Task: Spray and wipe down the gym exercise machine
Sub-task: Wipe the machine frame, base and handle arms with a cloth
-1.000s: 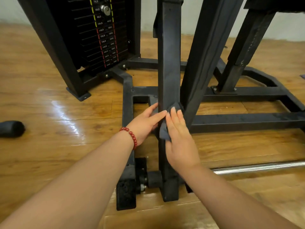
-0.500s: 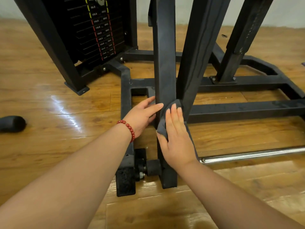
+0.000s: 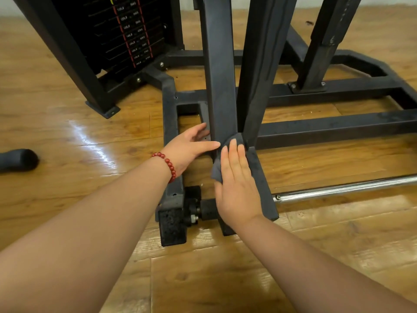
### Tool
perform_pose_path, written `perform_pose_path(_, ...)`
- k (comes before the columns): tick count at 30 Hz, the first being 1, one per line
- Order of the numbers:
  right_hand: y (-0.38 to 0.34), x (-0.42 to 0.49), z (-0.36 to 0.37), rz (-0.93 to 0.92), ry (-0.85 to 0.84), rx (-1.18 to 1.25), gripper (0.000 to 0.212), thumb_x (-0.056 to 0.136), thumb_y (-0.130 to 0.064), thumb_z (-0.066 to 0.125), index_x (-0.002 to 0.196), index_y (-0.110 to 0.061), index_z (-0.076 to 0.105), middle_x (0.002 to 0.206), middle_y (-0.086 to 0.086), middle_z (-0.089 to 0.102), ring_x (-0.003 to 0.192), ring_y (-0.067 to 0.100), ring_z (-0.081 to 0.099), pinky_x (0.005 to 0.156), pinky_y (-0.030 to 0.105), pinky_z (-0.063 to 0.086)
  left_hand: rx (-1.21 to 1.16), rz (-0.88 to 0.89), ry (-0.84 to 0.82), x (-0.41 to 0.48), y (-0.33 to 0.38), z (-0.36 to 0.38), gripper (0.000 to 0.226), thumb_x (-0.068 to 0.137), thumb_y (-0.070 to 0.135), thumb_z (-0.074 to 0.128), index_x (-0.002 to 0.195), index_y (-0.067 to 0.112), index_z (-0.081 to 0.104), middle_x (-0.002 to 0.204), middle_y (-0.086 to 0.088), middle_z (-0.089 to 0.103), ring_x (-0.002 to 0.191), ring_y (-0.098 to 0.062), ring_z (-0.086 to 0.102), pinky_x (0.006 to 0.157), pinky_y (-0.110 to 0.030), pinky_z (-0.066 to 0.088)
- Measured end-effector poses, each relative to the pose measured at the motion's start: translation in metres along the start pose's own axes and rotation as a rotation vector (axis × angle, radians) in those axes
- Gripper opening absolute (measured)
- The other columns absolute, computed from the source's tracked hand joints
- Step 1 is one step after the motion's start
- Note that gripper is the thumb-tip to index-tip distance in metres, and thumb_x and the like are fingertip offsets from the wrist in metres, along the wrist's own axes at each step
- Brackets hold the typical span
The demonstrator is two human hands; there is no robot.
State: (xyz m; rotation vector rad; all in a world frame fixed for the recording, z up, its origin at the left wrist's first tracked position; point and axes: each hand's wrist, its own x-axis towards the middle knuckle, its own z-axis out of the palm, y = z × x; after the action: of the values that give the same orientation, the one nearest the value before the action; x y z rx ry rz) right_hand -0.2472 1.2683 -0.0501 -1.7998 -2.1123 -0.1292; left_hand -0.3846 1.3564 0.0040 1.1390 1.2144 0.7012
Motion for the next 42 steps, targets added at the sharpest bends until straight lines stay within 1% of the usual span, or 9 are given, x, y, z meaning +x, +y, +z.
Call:
perform_pose_path(7, 0.017, -0.065, 0.008, -0.093, -0.17, -0.086, 0.108, 0.058, -0.029, 0.088, 0.145, -0.005, 0.029, 0.152, 0.012, 0.026, 0.14, 0.027, 0.024, 0.101, 0.037, 0.036, 0.122, 0.012, -0.04, -0.01, -0.002, 0.005, 0.076, 0.086, 0.014, 0.071, 0.15, 0.02, 0.031, 0.142, 0.008, 0.047, 0.115, 0.0, 0.052, 0.112, -0.032, 0.037)
perform_pose_path(14, -0.011, -0.012, -0.006, 0.011, -0.034, 0.027, 0.075, 0.086, -0.027, 0.05, 0.15, -0.001, 0.02, 0.159, 0.014, 0.02, 0.147, 0.024, 0.011, 0.114, 0.04, 0.015, 0.008, -0.043, -0.02, -0.01, -0.001, 0.005, 0.067, 0.091, 0.016, 0.064, 0.15, 0.018, 0.033, 0.148, 0.001, 0.045, 0.13, -0.01, 0.045, 0.103, -0.025, 0.041)
perform_pose_path(22, 0.019, -0.069, 0.006, -0.118, -0.139, -0.078, 0.096, 0.068, -0.028, 0.08, 0.146, -0.007, 0.027, 0.154, 0.01, 0.034, 0.141, 0.025, 0.024, 0.104, 0.035, 0.031, 0.059, -0.023, -0.03, -0.01, -0.004, 0.008, 0.071, 0.088, 0.008, 0.067, 0.149, 0.016, 0.032, 0.147, 0.0, 0.045, 0.123, -0.005, 0.048, 0.107, -0.026, 0.039)
perform_pose_path(28, -0.002, -0.027, -0.001, -0.03, -0.062, 0.062, 0.067, 0.089, -0.029, 0.035, 0.15, -0.005, 0.028, 0.158, 0.011, 0.027, 0.146, 0.024, 0.017, 0.113, 0.036, 0.022, 0.156, -0.02, -0.091, -0.008, -0.008, 0.003, 0.098, 0.075, 0.013, 0.079, 0.154, 0.019, 0.022, 0.154, 0.001, 0.038, 0.134, -0.011, 0.044, 0.116, -0.04, 0.034)
perform_pose_path(30, 0.01, -0.039, 0.004, -0.075, -0.077, 0.069, 0.068, 0.088, -0.027, 0.042, 0.15, -0.006, 0.024, 0.159, 0.009, 0.023, 0.146, 0.022, 0.015, 0.111, 0.037, 0.028, 0.154, -0.025, -0.08, -0.01, -0.007, 0.003, 0.096, 0.078, 0.01, 0.076, 0.155, 0.02, 0.02, 0.155, 0.002, 0.036, 0.136, -0.011, 0.042, 0.116, -0.04, 0.033)
perform_pose_path(32, 0.027, -0.063, 0.009, -0.119, -0.104, 0.023, 0.085, 0.078, -0.026, 0.068, 0.149, -0.008, 0.024, 0.156, 0.006, 0.021, 0.144, 0.022, 0.017, 0.111, 0.037, 0.031, 0.144, -0.029, -0.08, -0.009, -0.007, 0.005, 0.094, 0.08, 0.006, 0.073, 0.155, 0.02, 0.019, 0.155, 0.002, 0.035, 0.137, -0.012, 0.041, 0.117, -0.041, 0.032)
perform_pose_path(35, 0.032, -0.094, 0.014, -0.121, -0.167, -0.103, 0.098, 0.069, -0.031, 0.08, 0.147, -0.008, 0.027, 0.154, 0.007, 0.023, 0.141, 0.025, 0.023, 0.118, 0.036, 0.021, 0.129, -0.035, -0.085, -0.009, -0.008, 0.007, 0.092, 0.082, 0.001, 0.07, 0.155, 0.02, 0.016, 0.156, 0.001, 0.032, 0.139, -0.014, 0.038, 0.117, -0.04, 0.031)
perform_pose_path(40, -0.009, -0.074, 0.015, 0.062, -0.089, -0.033, 0.069, 0.084, -0.033, 0.037, 0.147, -0.005, 0.029, 0.156, 0.013, 0.029, 0.144, 0.027, 0.02, 0.114, 0.042, 0.021, 0.237, -0.031, -0.094, -0.013, -0.006, 0.011, 0.092, 0.083, 0.006, 0.071, 0.155, 0.02, 0.015, 0.157, 0.003, 0.031, 0.139, -0.011, 0.037, 0.114, -0.03, 0.03)
perform_pose_path(42, -0.007, -0.067, 0.014, 0.041, -0.094, -0.017, 0.068, 0.085, -0.032, 0.037, 0.147, -0.005, 0.027, 0.156, 0.014, 0.03, 0.144, 0.027, 0.02, 0.116, 0.041, 0.018, 0.258, -0.045, -0.107, -0.013, -0.006, 0.012, 0.092, 0.083, 0.005, 0.071, 0.155, 0.019, 0.017, 0.156, 0.003, 0.032, 0.138, -0.011, 0.038, 0.114, -0.031, 0.031)
